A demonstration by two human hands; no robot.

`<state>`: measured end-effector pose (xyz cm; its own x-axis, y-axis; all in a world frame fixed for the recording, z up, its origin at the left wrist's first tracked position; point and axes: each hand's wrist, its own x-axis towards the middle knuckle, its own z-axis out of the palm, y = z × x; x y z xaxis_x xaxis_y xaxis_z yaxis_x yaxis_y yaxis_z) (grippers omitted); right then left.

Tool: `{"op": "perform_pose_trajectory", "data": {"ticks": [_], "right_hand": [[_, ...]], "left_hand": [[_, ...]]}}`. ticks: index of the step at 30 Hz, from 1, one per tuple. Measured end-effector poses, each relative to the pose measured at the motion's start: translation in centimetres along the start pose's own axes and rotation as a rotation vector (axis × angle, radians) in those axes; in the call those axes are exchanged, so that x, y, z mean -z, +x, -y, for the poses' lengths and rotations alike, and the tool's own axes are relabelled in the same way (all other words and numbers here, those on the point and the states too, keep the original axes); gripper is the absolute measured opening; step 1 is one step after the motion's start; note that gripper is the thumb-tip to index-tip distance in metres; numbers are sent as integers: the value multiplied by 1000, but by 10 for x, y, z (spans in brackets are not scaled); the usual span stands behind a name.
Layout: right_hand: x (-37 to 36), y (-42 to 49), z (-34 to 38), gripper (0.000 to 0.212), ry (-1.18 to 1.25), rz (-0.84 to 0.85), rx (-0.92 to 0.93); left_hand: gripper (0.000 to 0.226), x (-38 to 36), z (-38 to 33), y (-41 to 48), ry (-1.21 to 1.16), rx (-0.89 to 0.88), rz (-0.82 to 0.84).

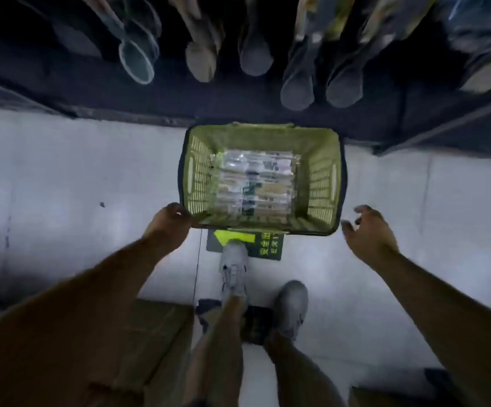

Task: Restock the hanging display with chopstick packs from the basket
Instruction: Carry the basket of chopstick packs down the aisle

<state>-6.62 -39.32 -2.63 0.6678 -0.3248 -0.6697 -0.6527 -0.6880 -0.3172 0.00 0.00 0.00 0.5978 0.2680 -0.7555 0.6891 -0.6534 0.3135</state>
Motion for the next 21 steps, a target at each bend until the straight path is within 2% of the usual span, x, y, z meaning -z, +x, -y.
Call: {"op": "perform_pose_trajectory", "data": {"ticks": [2,3,5,7,10,12,16,21], "right_hand": [[-26,34,-7,63,8,-52,-55],[-37,50,-10,65,32,-85,-67],[-58,74,-12,63,100,-140,-60],[-74,92,-16,55,174,-205,-45],[-86,114,-19,47,272,-292,-49],[-90,125,-20,44,288,-332,-25],[-90,140,-18,37,279,-404,-14],[-76,132,-14,21,252,-459,-29]], "left_hand": [[29,-20,10,39,177,-50,-75],[37,-29,14,58,193,-64,-134],[50,-41,21,86,189,-39,-243],[54,-50,31,112,191,-30,-289],[38,-57,35,141,140,-59,-280],[22,-58,36,157,-5,-53,-275],[20,-49,35,178,-344,30,-193],[21,-42,32,169,-369,-6,-185]]}}
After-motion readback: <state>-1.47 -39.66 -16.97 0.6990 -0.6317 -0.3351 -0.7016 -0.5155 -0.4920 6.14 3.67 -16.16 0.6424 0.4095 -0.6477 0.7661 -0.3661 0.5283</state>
